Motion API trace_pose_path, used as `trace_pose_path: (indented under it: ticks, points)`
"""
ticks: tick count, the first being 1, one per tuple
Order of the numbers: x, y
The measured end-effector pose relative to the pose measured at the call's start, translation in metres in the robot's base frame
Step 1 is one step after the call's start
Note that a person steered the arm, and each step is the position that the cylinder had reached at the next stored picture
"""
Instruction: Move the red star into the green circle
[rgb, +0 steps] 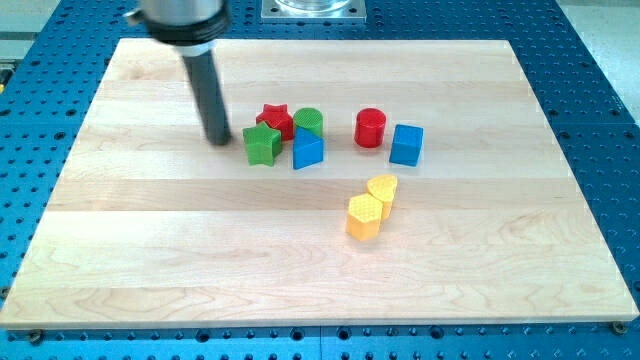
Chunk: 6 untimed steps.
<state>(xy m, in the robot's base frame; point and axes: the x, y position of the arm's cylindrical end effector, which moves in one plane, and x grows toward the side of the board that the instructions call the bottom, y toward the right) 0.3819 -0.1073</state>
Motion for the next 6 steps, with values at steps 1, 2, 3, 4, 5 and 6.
trace_pose_path:
  ticks: [1, 2, 3, 4, 5, 6]
  points:
    - [-0.003, 0.036]
    - [-0.008, 0.091]
    - [-0.011, 0.136]
    - [-0.022, 0.179]
    - [-0.026, 0.254]
    - [-0.022, 0.34]
